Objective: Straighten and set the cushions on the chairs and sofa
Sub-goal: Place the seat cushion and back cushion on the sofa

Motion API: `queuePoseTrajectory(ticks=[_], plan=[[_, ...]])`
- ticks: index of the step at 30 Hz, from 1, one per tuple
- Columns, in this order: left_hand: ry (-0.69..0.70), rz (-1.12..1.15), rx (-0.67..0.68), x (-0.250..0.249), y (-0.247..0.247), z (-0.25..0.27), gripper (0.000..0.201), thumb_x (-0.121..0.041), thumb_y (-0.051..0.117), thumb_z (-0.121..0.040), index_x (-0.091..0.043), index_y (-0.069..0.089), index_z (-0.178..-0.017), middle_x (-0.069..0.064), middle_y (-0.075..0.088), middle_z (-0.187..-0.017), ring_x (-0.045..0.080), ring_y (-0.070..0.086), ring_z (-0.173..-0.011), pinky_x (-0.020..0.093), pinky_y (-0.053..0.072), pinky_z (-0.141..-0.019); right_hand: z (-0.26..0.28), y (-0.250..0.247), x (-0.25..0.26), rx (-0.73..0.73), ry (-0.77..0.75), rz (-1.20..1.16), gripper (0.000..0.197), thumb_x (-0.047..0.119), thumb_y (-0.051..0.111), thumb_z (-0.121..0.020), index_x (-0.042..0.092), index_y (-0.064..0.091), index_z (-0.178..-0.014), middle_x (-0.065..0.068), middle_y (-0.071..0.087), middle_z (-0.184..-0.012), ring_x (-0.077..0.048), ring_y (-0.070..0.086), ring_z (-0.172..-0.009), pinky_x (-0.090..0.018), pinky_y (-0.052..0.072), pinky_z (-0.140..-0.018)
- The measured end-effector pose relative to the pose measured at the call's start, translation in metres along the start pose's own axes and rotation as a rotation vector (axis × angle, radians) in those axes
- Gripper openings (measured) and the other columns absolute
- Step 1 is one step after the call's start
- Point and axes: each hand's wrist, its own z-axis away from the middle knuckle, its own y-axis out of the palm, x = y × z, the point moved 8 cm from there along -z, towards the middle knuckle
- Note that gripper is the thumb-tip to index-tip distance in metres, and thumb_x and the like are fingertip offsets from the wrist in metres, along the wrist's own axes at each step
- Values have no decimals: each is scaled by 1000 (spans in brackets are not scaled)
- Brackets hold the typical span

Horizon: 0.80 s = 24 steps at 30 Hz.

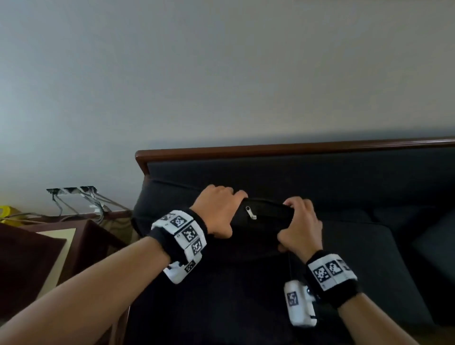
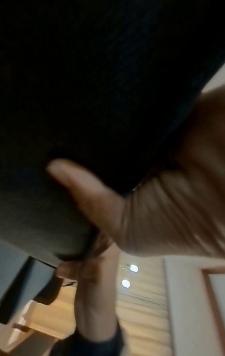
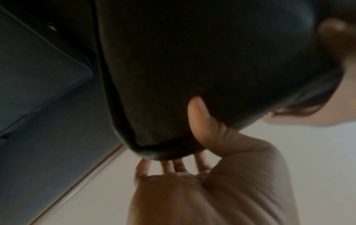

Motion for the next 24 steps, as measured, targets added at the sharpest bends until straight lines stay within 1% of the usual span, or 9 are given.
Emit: queuePoseTrajectory(ticks=[2,5,7,9,13,17,19,21,24], plan=[[-37,-13,-13,-3,26,4,83,-38,73,-61,-29,38,-136,1,54,-117,22,55,-107,37,39,-95,14,32,-4,88,-11,154,76,18,74,-59,28,43,-128,2,40,-124,-24,43,-121,-49,33,-106],[-83,3,-98,5,30,11,82,-42,73,-62,-30,39,-135,1,51,-121,22,52,-111,38,36,-99,16,45,22,103,-146,328,92,35,73,-59,27,33,-141,0,39,-137,-24,31,-135,-54,18,-113],[-98,9,-121,8,28,16,83,-46,74,-63,-29,39,-136,1,51,-125,22,51,-114,39,35,-101,14,58,49,170,-277,432,100,43,74,-60,25,26,-146,0,37,-142,-23,29,-138,-56,12,-115],[-106,12,-124,7,29,20,86,-48,74,-63,-27,37,-138,2,50,-130,23,49,-118,40,33,-104,17,71,68,185,-372,484,99,48,72,-62,22,26,-146,0,40,-141,-23,36,-135,-53,16,-115],[-200,30,-202,37,26,45,95,-58,72,-57,-29,37,-140,-1,48,-133,23,45,-124,40,25,-110,13,69,69,75,-408,398,83,42,68,-53,23,46,-131,4,53,-119,-20,53,-112,-45,26,-106],[-366,-20,-302,92,18,92,117,-79,65,-32,-35,42,-137,-1,49,-134,28,40,-129,49,26,-106,10,54,51,68,-417,309,78,32,66,-49,21,50,-125,7,55,-114,-17,54,-110,-42,27,-106],[-462,74,-306,119,16,112,121,-77,71,-32,-41,33,-141,-1,43,-139,30,36,-133,53,27,-108,6,44,40,76,-407,259,81,25,76,-48,19,51,-125,5,56,-117,-18,54,-113,-39,26,-106],[-504,327,-300,133,22,122,123,-69,80,-40,-43,21,-145,1,42,-142,30,40,-132,53,32,-110,0,35,29,75,-358,247,86,19,81,-45,18,52,-126,5,55,-120,-19,53,-115,-35,23,-104],[-472,608,-341,125,28,115,120,-52,88,-54,-32,19,-150,5,43,-144,30,49,-127,47,40,-108,-9,27,20,109,-276,268,91,19,78,-45,18,47,-130,4,52,-125,-20,49,-120,-39,22,-107]])
